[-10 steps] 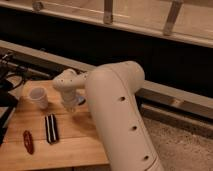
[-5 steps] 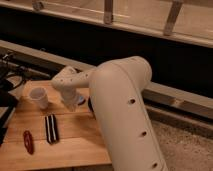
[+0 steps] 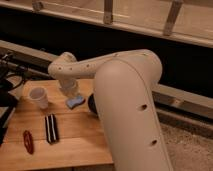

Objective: Wipe the white sponge on the table

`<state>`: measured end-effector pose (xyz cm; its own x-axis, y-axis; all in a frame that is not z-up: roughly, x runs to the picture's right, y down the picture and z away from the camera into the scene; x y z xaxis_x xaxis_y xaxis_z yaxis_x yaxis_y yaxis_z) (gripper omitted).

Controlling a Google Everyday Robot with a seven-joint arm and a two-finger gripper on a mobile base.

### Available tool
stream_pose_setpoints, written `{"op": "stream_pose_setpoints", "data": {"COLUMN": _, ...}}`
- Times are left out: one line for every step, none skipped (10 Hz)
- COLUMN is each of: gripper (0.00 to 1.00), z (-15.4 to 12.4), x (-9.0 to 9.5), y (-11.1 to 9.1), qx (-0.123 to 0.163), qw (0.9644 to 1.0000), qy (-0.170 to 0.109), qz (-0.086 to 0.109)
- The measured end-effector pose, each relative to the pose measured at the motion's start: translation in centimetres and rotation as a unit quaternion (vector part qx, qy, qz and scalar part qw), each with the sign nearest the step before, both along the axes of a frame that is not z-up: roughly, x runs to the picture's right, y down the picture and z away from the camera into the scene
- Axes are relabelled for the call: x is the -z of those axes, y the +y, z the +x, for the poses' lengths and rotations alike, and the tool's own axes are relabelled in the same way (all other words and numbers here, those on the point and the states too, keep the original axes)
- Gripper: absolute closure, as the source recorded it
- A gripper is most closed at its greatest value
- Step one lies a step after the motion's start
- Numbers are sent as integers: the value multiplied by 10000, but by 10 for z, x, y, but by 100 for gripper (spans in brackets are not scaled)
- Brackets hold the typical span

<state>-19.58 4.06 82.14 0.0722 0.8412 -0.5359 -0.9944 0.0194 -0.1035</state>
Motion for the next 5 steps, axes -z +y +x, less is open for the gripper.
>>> {"op": "stream_pose_setpoints", "data": {"gripper": 20, "z": -4, "x": -9, "y": -5, "qx": 4, "qw": 10000, "qy": 8, "qz": -30}}
{"op": "stream_pose_setpoints", "data": {"gripper": 20, "z": -8, "x": -23, "y": -3, "qx": 35, "qw": 9999, "qy": 47, "qz": -110}}
{"op": "stream_pose_setpoints", "data": {"gripper": 20, "z": -12, "x": -34, "y": 0, "qx": 45, "qw": 9998, "qy": 44, "qz": -176}}
{"op": "stream_pose_setpoints", "data": {"gripper": 20, "z": -13, "x": -45, "y": 3, "qx": 12, "qw": 9997, "qy": 48, "qz": -235}}
{"op": "stream_pose_setpoints", "data": {"gripper": 20, "z": -11, "x": -58, "y": 2, "qx": -69, "qw": 9995, "qy": 49, "qz": -289}}
